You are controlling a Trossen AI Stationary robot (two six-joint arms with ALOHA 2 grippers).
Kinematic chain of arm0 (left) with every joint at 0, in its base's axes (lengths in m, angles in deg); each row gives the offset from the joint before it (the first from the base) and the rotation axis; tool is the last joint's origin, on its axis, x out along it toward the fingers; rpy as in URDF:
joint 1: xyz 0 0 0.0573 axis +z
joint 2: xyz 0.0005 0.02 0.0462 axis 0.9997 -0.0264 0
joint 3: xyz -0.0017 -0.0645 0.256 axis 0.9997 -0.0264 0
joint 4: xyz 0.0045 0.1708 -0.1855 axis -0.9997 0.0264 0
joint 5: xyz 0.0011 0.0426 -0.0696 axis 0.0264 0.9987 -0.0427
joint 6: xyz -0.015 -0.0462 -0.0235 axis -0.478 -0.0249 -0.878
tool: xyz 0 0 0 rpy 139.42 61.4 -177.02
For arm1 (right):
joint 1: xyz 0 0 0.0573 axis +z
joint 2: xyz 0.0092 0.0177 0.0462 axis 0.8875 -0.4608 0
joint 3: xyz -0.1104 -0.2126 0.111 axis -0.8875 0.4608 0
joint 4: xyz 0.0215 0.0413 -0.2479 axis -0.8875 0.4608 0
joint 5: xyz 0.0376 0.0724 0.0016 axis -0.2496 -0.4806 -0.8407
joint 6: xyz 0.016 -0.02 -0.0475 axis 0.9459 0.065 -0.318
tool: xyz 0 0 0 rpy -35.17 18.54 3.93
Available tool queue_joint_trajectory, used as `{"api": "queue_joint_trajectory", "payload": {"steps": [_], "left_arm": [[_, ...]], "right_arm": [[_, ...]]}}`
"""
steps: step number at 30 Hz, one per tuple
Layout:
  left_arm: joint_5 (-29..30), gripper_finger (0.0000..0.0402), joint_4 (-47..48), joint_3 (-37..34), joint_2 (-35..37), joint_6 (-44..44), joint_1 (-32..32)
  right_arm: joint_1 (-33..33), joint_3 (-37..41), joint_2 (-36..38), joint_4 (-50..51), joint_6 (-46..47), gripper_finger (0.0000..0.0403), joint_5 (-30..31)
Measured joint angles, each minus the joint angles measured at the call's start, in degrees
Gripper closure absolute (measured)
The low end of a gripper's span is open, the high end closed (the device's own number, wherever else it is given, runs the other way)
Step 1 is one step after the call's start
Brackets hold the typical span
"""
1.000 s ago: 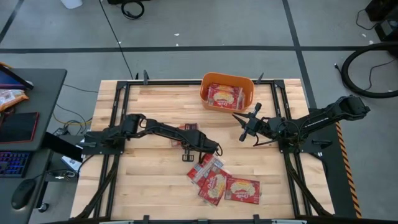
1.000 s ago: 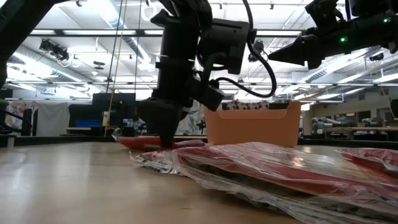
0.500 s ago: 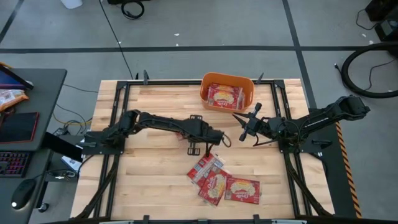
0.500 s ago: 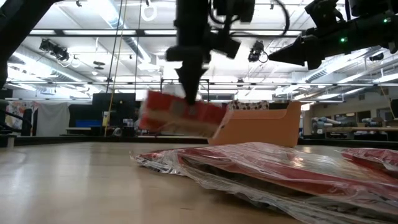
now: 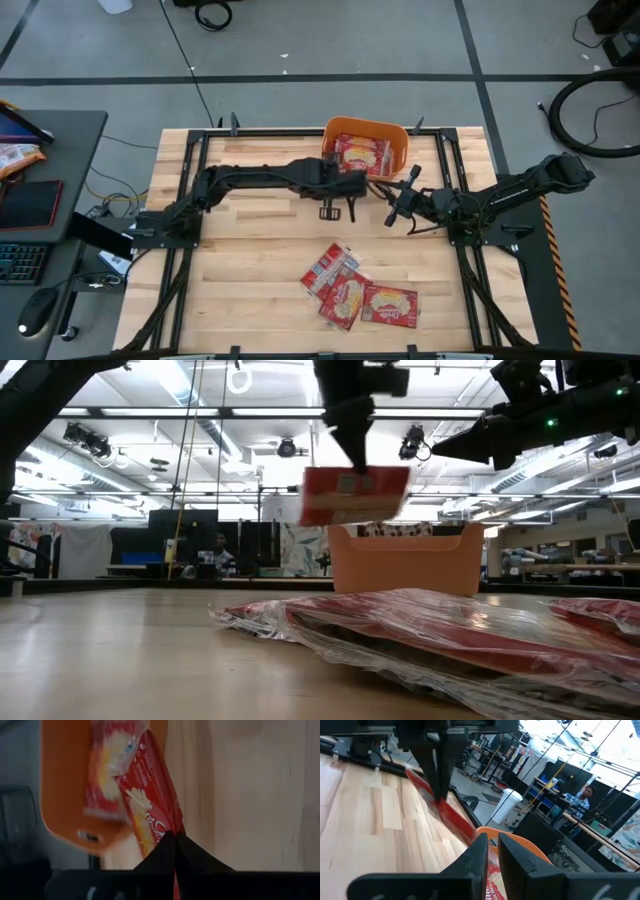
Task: Sort popcorn bags into baskets
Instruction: Put the popcorn bag into the bin
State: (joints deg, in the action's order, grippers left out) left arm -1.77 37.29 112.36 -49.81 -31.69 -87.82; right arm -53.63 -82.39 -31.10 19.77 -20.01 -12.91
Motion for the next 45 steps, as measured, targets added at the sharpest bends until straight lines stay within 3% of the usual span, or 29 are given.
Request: {"api": "queue_joint_trajectory", "payload": {"steps": [10, 17, 22, 32, 45], "left_arm": [[-0.2, 0.0401, -14.6, 0.0, 0.0, 10.2, 4.5], [-6.4, 0.04, -23.7, 0.0, -0.6, 12.6, 9.2], [-10.2, 0.04, -26.8, -0.1, -3.0, 12.0, 12.9], [-10.0, 0.0397, -31.7, 0.0, -9.1, 18.1, 15.6], [-10.0, 0.0281, -21.1, -0.1, -10.0, 19.1, 10.6]], "right_arm": [[3.9, 0.0, 0.0, -1.5, -4.0, 0.0355, 10.4], [5.6, 0.0, 0.0, -2.7, -6.4, 0.0355, 15.1], [5.6, 0.0, 0.0, -2.7, -6.6, 0.0355, 16.5], [5.6, 0.0, 0.0, -2.2, -6.5, 0.0355, 16.5], [5.6, 0.0, 0.0, -2.2, -6.4, 0.0355, 16.2]]}}
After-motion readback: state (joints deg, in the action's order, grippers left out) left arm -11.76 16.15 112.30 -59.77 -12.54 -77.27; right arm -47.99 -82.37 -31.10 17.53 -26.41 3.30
